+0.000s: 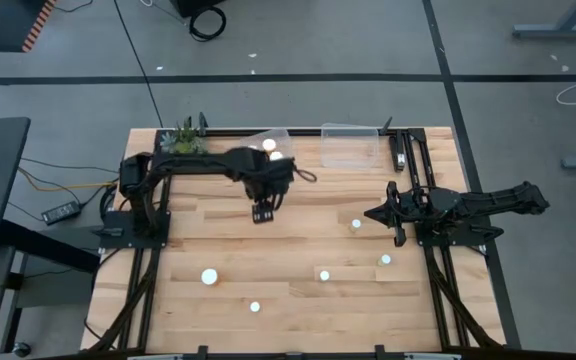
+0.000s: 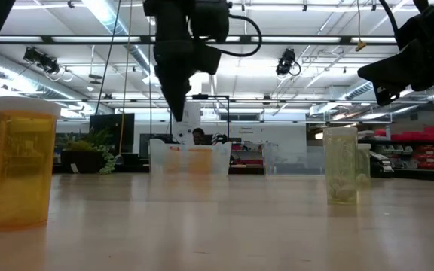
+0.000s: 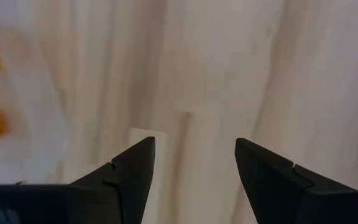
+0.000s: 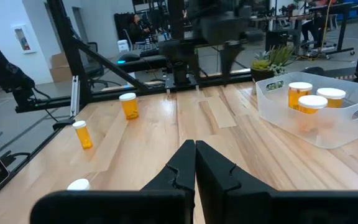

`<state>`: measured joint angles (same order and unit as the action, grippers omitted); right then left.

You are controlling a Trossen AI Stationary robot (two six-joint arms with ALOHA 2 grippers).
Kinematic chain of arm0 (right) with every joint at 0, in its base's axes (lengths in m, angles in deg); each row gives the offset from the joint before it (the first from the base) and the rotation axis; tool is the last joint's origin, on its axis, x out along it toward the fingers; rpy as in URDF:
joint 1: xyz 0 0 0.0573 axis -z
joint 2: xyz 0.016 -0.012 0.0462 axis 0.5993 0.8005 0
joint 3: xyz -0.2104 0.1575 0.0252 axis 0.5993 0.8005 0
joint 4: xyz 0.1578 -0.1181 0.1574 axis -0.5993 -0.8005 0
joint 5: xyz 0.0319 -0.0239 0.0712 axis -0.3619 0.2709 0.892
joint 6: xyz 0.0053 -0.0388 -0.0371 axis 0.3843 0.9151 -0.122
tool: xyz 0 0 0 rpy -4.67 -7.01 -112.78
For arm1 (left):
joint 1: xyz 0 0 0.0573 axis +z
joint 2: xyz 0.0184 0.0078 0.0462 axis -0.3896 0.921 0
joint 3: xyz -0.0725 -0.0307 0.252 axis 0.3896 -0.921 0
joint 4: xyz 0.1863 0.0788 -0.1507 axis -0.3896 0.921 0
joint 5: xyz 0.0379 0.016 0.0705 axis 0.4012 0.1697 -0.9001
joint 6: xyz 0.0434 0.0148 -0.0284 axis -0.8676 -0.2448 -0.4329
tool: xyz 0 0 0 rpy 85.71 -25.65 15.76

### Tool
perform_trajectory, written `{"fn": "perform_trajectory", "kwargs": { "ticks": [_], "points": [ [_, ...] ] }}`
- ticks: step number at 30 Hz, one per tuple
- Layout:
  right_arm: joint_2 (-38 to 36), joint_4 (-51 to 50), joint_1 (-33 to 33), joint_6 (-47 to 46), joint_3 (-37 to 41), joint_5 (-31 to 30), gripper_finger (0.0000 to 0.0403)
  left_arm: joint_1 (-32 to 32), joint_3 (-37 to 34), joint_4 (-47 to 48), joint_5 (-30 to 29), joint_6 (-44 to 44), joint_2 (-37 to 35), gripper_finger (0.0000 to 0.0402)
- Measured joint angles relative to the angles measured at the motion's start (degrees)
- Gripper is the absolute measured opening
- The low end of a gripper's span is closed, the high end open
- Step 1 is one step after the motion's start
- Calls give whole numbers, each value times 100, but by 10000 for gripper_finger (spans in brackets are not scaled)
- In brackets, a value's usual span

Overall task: Pick and place medicine bottles into bin by pill shape (circle, oval)
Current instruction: Put the orange capsule bottle into the left transparent bin

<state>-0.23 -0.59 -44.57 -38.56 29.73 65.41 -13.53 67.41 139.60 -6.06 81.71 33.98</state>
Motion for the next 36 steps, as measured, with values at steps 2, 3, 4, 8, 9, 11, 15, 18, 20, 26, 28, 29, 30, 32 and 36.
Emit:
{"fn": "perform_trajectory", "kwargs": {
  "ticks": [2, 3, 4, 8, 9, 11, 15, 18, 20, 26, 28, 29, 30, 32, 36],
  "points": [
    [0, 0, 0, 2, 0, -2, 19, -191, 0, 45, -8, 236, 2, 231],
    [0, 0, 0, 2, 0, 0, 19, -285, 0, 35, -13, 363, 2, 231],
    [0, 0, 0, 1, 0, -1, 19, -372, 0, 23, -21, 472, 2, 230],
    [0, 0, 0, 0, 0, 0, 19, -689, 0, 31, -294, 781, 4, 223],
    [0, 0, 0, 1, 0, -1, 19, -758, 0, 64, -419, 913, 4, 221],
    [0, 0, 0, 1, 0, -1, 19, -909, 0, 350, -500, 1225, 4, 216],
    [0, 0, 0, 1, 0, 0, 19, -1382, 0, 1206, -525, 2024, 4, 205],
    [0, 0, 0, 2, 0, -2, 19, -1833, 0, 1429, -503, 2618, 6, 197],
    [0, 0, 0, 0, 0, 0, 19, -2142, 0, 1482, -504, 2998, 9, 193],
    [0, 0, 0, 0, 0, -2, 19, -3012, 0, 1676, -1104, 3910, 11, 188],
    [0, 0, 0, 2, 0, -1, 19, -3212, 0, 1852, -1567, 4058, 11, 191],
    [0, 0, 0, 0, 0, 0, 19, -3264, 0, 1968, -1697, 4132, 11, 194],
    [0, 0, 0, 2, 0, -1, 19, -3289, 0, 2101, -1722, 4245, 11, 196],
    [0, 0, 0, 0, 0, 0, 19, -3354, 0, 2323, -1689, 4454, 11, 200],
    [0, 0, 0, 0, 0, 0, 19, -3697, 0, 2321, -1621, 4765, 11, 203]
  ]
}}
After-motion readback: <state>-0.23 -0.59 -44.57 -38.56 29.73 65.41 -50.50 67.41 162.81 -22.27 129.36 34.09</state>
